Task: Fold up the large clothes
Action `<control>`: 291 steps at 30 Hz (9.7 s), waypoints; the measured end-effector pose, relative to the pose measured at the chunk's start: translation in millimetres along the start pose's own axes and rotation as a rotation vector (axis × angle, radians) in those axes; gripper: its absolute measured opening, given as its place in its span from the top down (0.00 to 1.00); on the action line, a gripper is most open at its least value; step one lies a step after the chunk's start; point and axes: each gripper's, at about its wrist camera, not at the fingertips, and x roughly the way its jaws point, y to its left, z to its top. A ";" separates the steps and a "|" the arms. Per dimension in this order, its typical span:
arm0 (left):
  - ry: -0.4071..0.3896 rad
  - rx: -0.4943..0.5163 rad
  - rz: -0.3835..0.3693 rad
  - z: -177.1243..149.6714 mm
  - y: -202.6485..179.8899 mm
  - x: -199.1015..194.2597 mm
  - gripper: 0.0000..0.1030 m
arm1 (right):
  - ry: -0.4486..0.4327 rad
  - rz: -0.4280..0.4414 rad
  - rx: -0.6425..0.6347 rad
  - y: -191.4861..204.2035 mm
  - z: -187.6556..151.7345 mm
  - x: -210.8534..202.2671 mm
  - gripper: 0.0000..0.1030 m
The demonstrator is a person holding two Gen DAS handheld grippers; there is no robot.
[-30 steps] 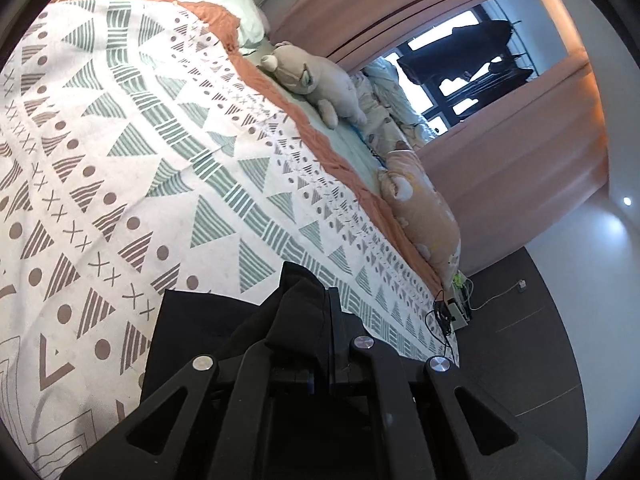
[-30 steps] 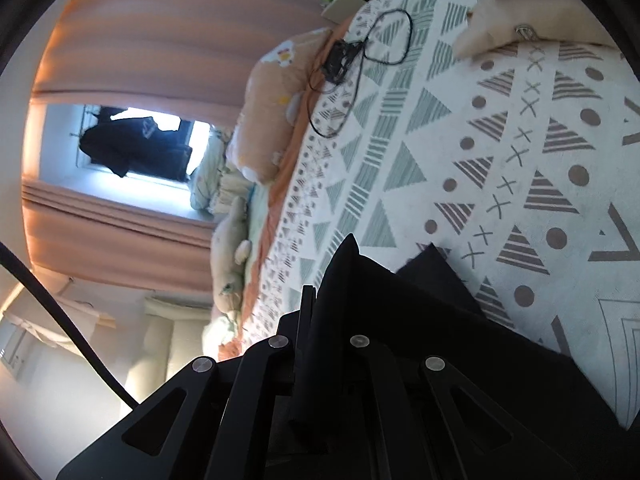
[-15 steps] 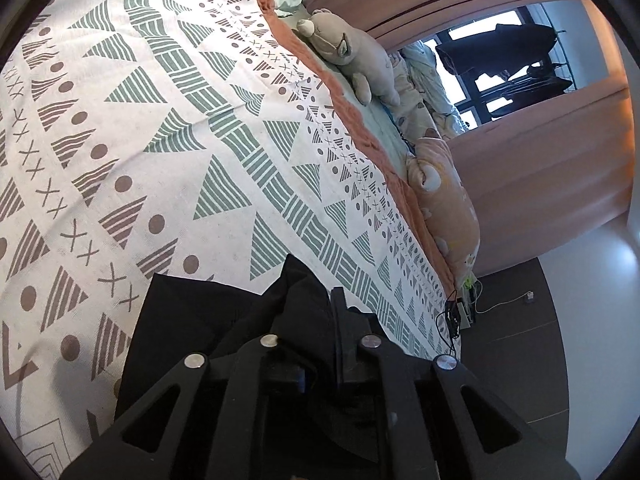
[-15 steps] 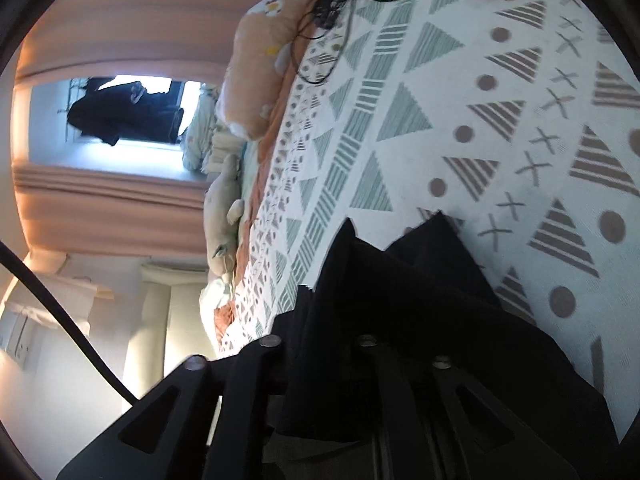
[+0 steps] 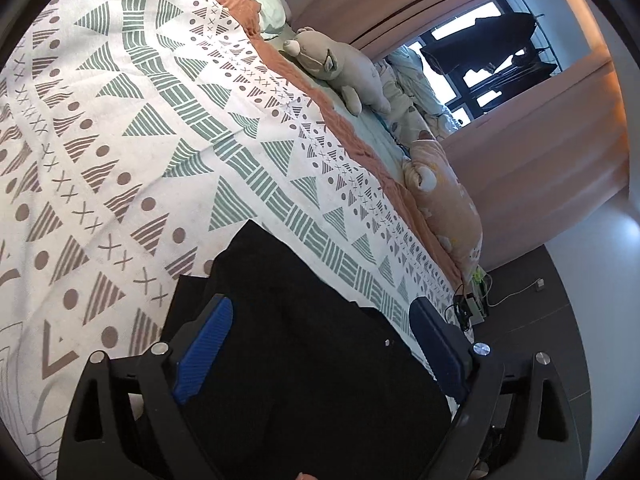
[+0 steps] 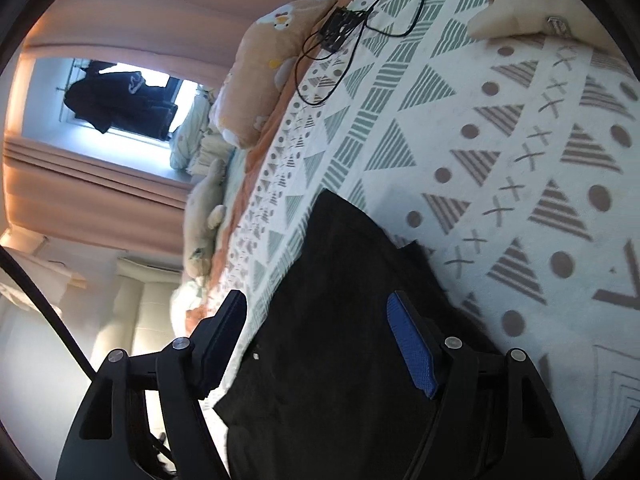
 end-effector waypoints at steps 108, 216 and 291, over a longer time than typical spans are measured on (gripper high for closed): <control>0.127 -0.315 -0.018 -187.7 143.6 -97.3 0.51 | 0.328 -0.366 -0.793 196.1 -213.7 206.5 0.83; 0.453 0.350 -0.247 -291.5 -260.5 103.7 0.86 | 0.042 0.006 0.135 -94.1 -25.5 -126.6 0.79; 0.543 0.298 -0.311 -258.5 -128.6 62.8 0.34 | 0.005 0.098 0.283 -127.4 -94.6 -102.9 0.96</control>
